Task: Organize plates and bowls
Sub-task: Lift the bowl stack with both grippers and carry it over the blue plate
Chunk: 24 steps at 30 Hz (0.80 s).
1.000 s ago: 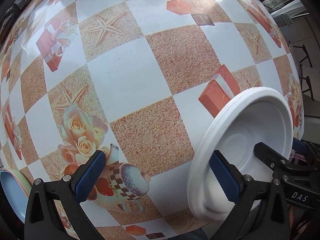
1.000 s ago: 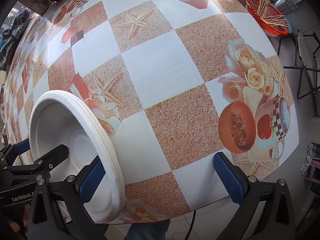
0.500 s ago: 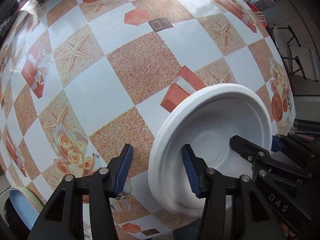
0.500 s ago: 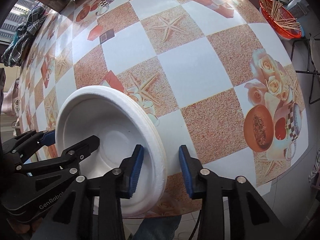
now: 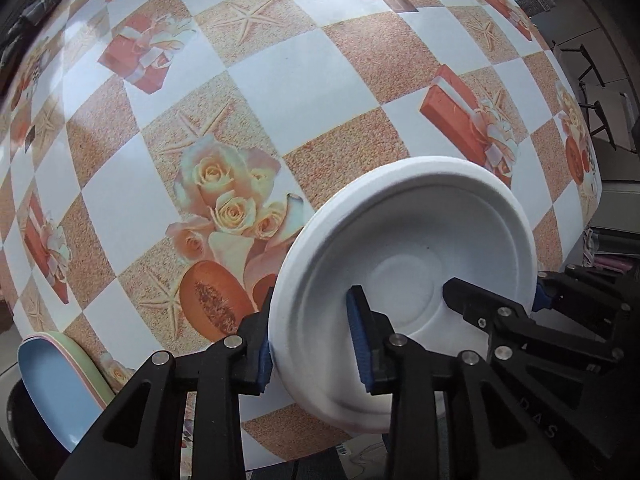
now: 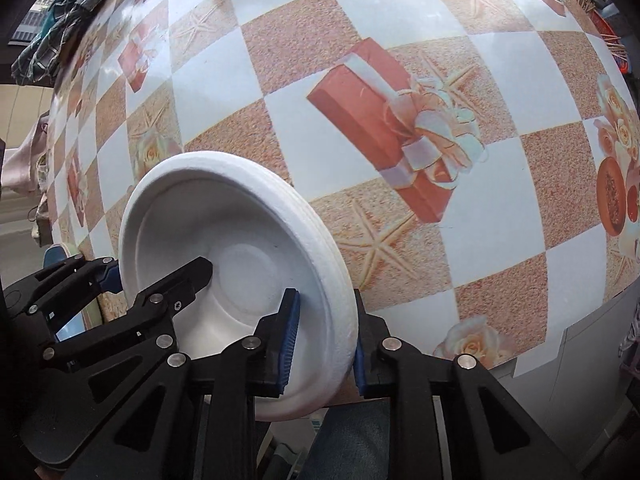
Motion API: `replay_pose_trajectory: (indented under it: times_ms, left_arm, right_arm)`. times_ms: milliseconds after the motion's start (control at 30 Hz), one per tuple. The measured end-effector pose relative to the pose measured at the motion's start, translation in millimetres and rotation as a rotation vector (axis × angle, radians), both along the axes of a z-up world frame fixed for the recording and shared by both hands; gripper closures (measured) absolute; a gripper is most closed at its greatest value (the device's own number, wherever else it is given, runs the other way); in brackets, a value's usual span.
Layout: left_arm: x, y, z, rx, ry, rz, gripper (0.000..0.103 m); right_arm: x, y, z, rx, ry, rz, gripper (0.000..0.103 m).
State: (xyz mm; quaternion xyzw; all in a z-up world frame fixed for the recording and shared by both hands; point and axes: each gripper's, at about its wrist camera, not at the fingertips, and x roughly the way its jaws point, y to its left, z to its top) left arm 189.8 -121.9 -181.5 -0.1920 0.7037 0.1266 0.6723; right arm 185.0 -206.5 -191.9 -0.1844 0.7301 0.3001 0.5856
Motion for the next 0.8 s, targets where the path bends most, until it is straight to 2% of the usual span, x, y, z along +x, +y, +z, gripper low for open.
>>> replay_pose_trajectory:
  times_ms: [267, 400, 433, 533, 700, 733, 800]
  left_arm:
    - [-54, 37, 0, 0.022, 0.016, 0.087, 0.066]
    - [-73, 41, 0, 0.013, 0.015, 0.121, 0.066]
    - [-62, 39, 4, 0.011, 0.015, 0.122, 0.066]
    - [-62, 42, 4, 0.000, 0.019, 0.114, 0.066]
    - [-80, 51, 7, -0.025, 0.011, 0.114, 0.066]
    - [-64, 60, 5, -0.028, 0.011, 0.114, 0.066]
    - [-73, 61, 7, -0.036, 0.007, 0.117, 0.066]
  right_arm:
    - [-57, 52, 1, -0.013, 0.021, 0.153, 0.076]
    - [-81, 66, 2, -0.032, 0.025, 0.206, 0.075]
    - [-86, 67, 3, -0.038, 0.026, 0.209, 0.075]
    - [-96, 68, 3, -0.061, 0.059, 0.188, 0.075]
    - [-116, 66, 10, -0.076, 0.080, 0.193, 0.075]
    - [-120, 64, 12, -0.079, 0.079, 0.198, 0.075]
    - [-145, 74, 21, -0.081, 0.071, 0.201, 0.075]
